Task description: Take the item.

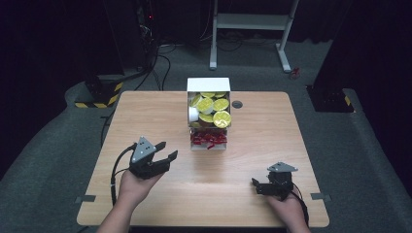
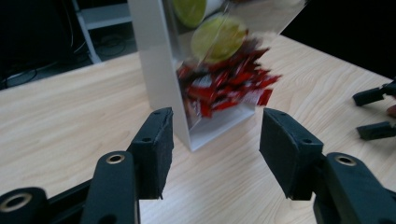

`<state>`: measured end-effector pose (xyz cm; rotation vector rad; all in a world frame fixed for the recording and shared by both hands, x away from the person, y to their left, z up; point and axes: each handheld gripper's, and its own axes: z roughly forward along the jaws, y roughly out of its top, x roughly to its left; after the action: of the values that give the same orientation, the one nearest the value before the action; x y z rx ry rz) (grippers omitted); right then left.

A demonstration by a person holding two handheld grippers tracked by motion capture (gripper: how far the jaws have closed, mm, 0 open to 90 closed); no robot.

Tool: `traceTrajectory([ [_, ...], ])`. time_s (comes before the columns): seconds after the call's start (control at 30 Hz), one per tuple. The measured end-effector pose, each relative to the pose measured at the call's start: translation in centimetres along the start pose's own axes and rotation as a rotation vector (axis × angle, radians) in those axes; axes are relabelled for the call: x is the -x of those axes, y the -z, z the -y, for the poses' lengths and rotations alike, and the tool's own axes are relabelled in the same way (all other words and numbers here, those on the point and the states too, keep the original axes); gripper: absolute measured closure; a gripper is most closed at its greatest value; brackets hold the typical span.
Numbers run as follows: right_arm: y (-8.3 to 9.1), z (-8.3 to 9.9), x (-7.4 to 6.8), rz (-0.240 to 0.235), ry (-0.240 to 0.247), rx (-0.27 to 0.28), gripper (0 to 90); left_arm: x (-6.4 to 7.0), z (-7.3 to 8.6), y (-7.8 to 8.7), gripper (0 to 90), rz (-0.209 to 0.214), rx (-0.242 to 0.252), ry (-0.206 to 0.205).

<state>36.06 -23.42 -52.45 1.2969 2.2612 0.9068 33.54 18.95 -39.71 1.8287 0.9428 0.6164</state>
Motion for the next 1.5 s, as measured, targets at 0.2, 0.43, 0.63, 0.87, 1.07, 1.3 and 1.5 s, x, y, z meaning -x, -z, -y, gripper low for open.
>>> traceTrajectory([
  [0.2, -0.1, -0.1, 0.0, 0.002, -0.001, -0.001, 8.1, 0.6, -2.4, -0.5, 63.1, -0.005, 0.046, -0.056],
  [0.43, -0.2, -0.2, 0.0, 0.004, -0.006, -0.001, 8.2, 0.7, -4.9, -1.8, 70.3, 0.011, 0.068, -0.048],
  [0.63, -0.2, -0.2, 0.0, 0.004, -0.005, -0.001, 8.1, 0.6, -6.5, -2.4, 73.2, 0.010, 0.090, -0.042],
  [0.87, -0.2, -0.2, 0.0, 0.004, -0.005, -0.001, 8.2, 0.3, -8.8, -3.8, 78.2, 0.015, 0.112, -0.040],
  [1.07, -0.2, -0.2, 0.0, 0.003, -0.001, -0.001, 8.1, 0.3, -10.0, -4.9, 73.3, 0.013, 0.123, -0.035],
  [1.3, -0.2, -0.2, 0.0, 0.003, -0.001, -0.001, 8.3, 0.4, -11.2, -6.4, 63.0, -0.001, 0.137, 0.000],
  [1.5, -0.2, -0.2, 0.0, 0.004, -0.003, -0.002, 8.4, 0.5, -11.7, -8.0, 48.9, -0.046, 0.124, 0.004],
])
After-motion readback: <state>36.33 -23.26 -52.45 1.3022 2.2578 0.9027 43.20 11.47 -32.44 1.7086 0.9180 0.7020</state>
